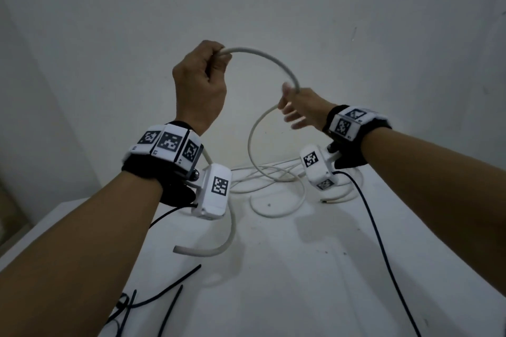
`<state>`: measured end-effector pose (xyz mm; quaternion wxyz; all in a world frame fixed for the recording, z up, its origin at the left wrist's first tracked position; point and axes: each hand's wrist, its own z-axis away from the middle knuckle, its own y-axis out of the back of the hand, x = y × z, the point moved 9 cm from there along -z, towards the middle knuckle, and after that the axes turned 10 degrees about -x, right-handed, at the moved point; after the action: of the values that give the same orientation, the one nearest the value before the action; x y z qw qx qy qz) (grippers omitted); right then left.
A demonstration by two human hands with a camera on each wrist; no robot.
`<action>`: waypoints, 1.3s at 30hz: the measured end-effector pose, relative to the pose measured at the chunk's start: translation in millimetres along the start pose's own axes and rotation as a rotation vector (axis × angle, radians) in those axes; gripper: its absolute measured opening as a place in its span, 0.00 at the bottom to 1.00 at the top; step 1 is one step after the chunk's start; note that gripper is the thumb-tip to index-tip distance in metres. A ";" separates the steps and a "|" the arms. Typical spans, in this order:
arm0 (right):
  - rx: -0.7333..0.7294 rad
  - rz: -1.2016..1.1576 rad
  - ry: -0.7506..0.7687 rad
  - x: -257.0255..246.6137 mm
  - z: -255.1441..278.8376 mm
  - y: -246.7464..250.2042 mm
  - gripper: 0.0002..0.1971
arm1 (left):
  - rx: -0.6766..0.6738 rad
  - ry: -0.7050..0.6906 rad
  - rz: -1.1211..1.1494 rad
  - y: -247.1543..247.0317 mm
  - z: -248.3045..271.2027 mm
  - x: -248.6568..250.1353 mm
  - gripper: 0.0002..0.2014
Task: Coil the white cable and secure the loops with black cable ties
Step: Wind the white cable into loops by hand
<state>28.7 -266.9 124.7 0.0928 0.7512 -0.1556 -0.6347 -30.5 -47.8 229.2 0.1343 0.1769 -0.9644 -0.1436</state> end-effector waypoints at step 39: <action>-0.035 0.047 0.318 -57.0 84.6 38.4 0.15 | -0.423 1.062 0.336 -97.1 63.1 -85.6 0.18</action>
<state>-67.2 -277.8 175.4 0.1440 0.8366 -0.1453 -0.5081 56.5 -87.7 121.7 0.6514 0.0389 -0.7306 -0.2012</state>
